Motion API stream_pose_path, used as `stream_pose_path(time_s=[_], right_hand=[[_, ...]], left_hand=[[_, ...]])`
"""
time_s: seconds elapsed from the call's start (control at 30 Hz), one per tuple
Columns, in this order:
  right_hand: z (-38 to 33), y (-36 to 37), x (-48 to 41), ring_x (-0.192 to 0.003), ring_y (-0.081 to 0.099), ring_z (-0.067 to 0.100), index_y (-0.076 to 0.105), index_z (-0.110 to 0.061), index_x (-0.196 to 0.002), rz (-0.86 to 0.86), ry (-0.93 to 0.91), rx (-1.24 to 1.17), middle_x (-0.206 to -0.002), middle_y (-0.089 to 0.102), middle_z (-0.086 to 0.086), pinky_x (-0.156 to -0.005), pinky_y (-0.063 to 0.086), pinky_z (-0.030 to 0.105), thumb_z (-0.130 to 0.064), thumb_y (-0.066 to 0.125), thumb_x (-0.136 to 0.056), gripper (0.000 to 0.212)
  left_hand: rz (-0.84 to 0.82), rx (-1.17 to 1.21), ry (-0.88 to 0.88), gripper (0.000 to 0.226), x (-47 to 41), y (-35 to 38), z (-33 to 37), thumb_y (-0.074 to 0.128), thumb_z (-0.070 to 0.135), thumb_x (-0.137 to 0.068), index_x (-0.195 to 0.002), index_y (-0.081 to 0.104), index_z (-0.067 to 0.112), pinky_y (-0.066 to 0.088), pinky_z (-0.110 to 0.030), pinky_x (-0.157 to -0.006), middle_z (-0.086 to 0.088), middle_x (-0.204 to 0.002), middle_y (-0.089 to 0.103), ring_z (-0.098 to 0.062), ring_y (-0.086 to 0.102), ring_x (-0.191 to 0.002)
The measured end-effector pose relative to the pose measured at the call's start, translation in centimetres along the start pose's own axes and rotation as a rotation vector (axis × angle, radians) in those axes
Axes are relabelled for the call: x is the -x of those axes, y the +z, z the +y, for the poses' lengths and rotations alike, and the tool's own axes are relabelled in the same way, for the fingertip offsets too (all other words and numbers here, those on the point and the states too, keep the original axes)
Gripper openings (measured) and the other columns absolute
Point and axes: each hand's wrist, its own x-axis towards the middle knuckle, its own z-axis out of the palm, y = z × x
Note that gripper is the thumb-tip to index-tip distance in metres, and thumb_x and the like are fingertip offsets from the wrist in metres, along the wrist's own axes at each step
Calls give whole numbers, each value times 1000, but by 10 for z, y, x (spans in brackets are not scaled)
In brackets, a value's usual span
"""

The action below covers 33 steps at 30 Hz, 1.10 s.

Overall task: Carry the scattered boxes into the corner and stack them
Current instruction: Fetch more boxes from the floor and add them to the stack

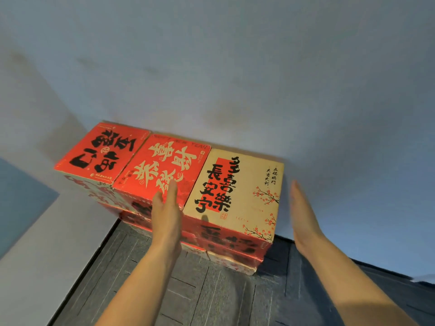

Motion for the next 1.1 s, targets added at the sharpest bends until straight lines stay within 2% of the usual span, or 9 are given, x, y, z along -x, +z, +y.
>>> stream_pose_path(time_s=[0.07, 0.2, 0.37, 0.47, 0.63, 0.77, 0.97, 1.03, 1.1], right_hand=[[-41, -4, 29, -124, 45, -6, 24, -31, -165, 3, -120, -3, -118, 46, -35, -108, 24, 26, -53, 32, -109, 60], [-121, -16, 88, -149, 33, 1, 35, -44, -157, -6, -377, 25, -162, 38, -21, -120, 24, 32, -78, 40, -93, 73], [-188, -38, 151, -144, 39, -10, 45, -44, -154, 66, -637, 9, -157, 46, -24, -124, 26, 32, -81, 40, -84, 79], [-211, -48, 182, -144, 40, -10, 44, -45, -154, 150, -738, -4, -157, 46, -26, -127, 26, 36, -88, 39, -75, 90], [-219, -57, 229, -141, 45, -9, 48, -48, -151, 368, -825, -42, -151, 53, -26, -127, 28, 43, -87, 40, -76, 84], [-202, -53, 272, -136, 52, -6, 54, -49, -143, 605, -875, -62, -144, 60, -24, -123, 34, 42, -93, 45, -74, 81], [-149, -44, 368, -132, 57, -4, 61, -48, -130, 1014, -806, -88, -136, 67, -21, -118, 38, 38, -74, 39, -83, 58], [-140, -47, 410, -127, 60, -2, 63, -44, -117, 1156, -724, -149, -123, 71, -18, -118, 40, 37, -56, 35, -98, 35], [-131, -55, 456, -127, 59, 6, 57, -40, -107, 1253, -646, -159, -111, 66, -18, -120, 38, 40, -33, 30, -107, 28]], left_hand=[[-90, -27, 173, 71, 24, -7, 50, 48, 62, -103, -162, 34, 25, 31, -37, -112, 8, -165, 37, -9, 37, -144], [-255, -16, 504, 69, 67, -15, 146, 52, 69, -96, -154, 45, 33, 35, -38, -121, 18, -152, 48, -6, 45, -143], [-466, 101, 780, 62, 115, -1, 228, 52, 73, -82, -136, 56, 41, 40, -41, -122, 18, -148, 58, -1, 52, -139], [-609, 177, 859, 60, 137, 15, 253, 51, 69, -83, -135, 59, 40, 41, -44, -121, 15, -147, 61, -3, 55, -137], [-865, 218, 971, 59, 162, 49, 269, 49, 63, -89, -139, 57, 33, 43, -43, -120, 12, -144, 63, -4, 56, -138], [-1120, 248, 992, 61, 179, 66, 260, 48, 58, -91, -141, 56, 25, 45, -40, -118, 7, -144, 63, -8, 57, -137], [-1537, 379, 746, 51, 238, 61, 212, 46, 58, -89, -128, 62, 31, 48, -40, -107, 6, -134, 68, -18, 63, -130], [-1664, 377, 689, 48, 268, 50, 191, 47, 55, -91, -127, 63, 29, 48, -45, -108, 3, -133, 69, -21, 64, -129], [-1800, 359, 643, 46, 301, 37, 173, 47, 52, -92, -126, 65, 27, 49, -47, -107, 1, -132, 70, -24, 65, -128]])
